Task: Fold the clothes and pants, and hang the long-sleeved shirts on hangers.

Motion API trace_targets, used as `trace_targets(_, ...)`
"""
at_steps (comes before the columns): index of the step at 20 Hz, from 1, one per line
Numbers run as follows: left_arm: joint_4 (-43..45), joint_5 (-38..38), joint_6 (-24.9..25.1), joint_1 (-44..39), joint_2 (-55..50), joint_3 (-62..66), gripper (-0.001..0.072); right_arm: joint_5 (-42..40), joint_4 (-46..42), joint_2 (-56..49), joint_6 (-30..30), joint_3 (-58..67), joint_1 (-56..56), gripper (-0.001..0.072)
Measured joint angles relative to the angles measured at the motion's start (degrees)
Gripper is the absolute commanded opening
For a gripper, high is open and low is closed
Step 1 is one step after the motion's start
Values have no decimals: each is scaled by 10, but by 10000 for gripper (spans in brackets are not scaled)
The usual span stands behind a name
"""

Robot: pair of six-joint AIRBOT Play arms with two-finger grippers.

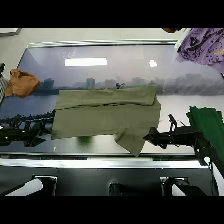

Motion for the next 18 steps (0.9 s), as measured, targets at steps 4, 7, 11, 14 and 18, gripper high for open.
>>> trace_targets(4, -21, 7, 12, -25, -23, -8, 589, -3, 1, 1, 0, 0, 0, 29)
trace_targets(7, -26, 27, 13, -45, -40, -10, 199, -12, 1, 2, 2, 0, 0, 29)
trace_targets(11, -25, 47, 11, -61, -50, -8, 12, -21, 0, 2, 3, 1, 0, 28)
trace_targets(14, -15, 38, -3, -62, -32, 7, 11, -34, -9, 19, 3, 7, 0, 27)
trace_targets(18, 24, 4, -65, -63, 61, 17, 11, -72, -38, 76, 35, 19, 0, 27)
